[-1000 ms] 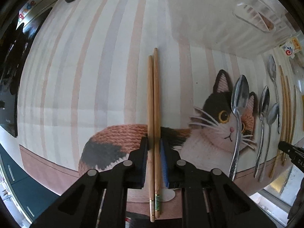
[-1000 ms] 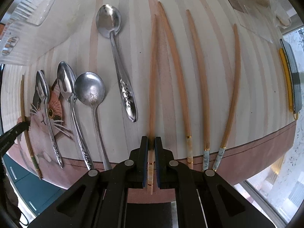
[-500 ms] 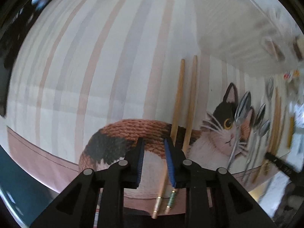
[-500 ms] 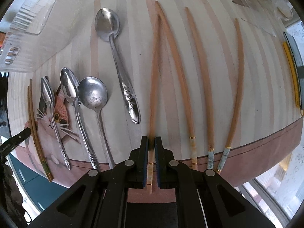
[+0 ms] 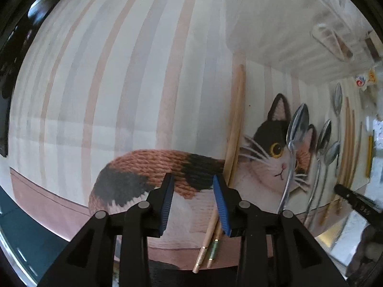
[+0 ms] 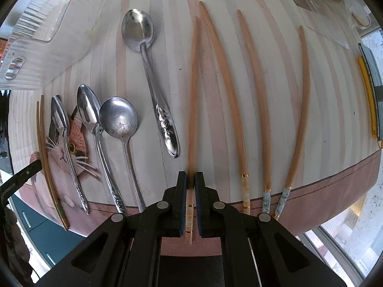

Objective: Organize utensils

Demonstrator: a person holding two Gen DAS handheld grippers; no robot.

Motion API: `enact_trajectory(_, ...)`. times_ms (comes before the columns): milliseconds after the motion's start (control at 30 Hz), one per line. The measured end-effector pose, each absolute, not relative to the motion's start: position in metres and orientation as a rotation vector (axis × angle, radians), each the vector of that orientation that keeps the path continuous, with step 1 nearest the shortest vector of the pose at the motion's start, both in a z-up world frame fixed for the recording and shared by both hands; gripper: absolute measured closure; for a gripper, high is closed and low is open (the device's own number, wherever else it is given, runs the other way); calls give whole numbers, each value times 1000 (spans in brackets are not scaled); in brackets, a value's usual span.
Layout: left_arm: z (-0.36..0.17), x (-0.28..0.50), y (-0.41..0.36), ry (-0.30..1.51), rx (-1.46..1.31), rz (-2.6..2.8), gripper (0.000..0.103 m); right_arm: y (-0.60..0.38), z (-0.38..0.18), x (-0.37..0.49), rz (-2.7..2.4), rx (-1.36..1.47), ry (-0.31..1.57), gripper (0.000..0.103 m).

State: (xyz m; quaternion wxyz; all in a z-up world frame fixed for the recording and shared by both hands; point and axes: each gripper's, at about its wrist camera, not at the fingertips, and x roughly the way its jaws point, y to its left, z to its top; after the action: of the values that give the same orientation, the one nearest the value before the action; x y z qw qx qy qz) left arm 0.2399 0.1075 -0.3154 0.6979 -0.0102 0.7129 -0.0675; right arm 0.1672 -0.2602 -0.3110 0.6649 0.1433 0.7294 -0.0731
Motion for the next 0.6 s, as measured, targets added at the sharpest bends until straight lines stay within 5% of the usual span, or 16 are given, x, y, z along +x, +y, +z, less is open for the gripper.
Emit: enact_trajectory(600, -308, 227, 44, 1566, 58, -213, 72, -268, -313, 165, -164, 366, 1639, 96)
